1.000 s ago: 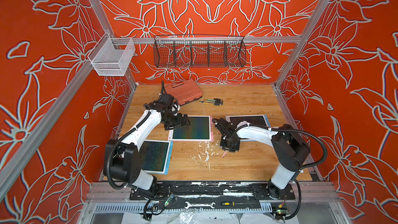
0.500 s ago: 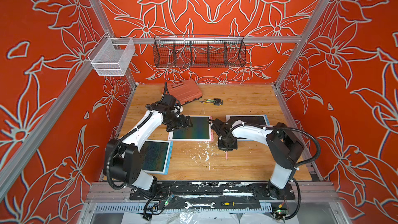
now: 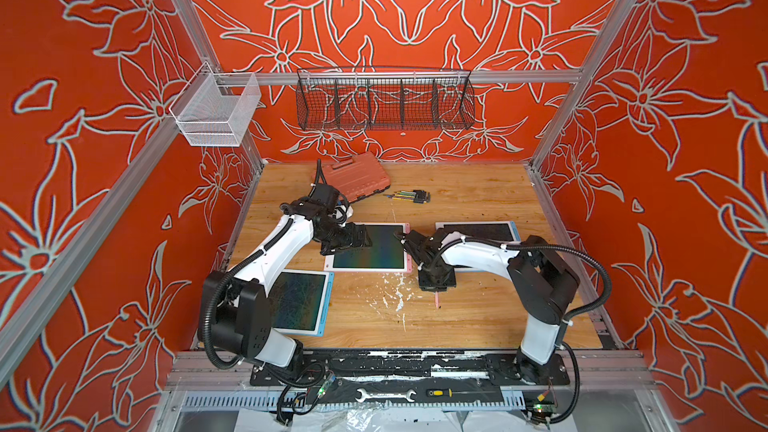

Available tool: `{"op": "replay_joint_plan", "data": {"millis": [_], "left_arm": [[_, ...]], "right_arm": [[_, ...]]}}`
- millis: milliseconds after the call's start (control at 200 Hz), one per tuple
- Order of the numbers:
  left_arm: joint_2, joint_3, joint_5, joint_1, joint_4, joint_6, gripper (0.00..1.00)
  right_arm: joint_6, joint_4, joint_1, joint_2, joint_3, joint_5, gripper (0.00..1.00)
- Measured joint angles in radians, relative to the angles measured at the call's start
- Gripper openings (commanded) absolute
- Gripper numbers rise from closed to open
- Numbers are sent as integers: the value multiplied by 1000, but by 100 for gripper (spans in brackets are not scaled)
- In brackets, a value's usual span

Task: Place the stylus back onto the writing tablet
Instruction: Pick up the stylus from the center of the board.

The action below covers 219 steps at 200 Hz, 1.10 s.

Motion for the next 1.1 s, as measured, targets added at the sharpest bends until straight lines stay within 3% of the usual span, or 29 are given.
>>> {"op": "replay_joint_plan", "data": {"millis": [110, 355, 1096], "left_arm": [[-7, -14, 5, 0, 8, 0, 97], [-42, -64, 39, 0, 43, 0, 97], [-56, -97, 80, -1, 89, 0, 97]], "right_arm": [[-5, 2, 0, 0, 0, 0, 18], [-21, -6, 0, 0, 2, 5, 22], [-19, 11, 1, 0, 1, -14, 12]]}}
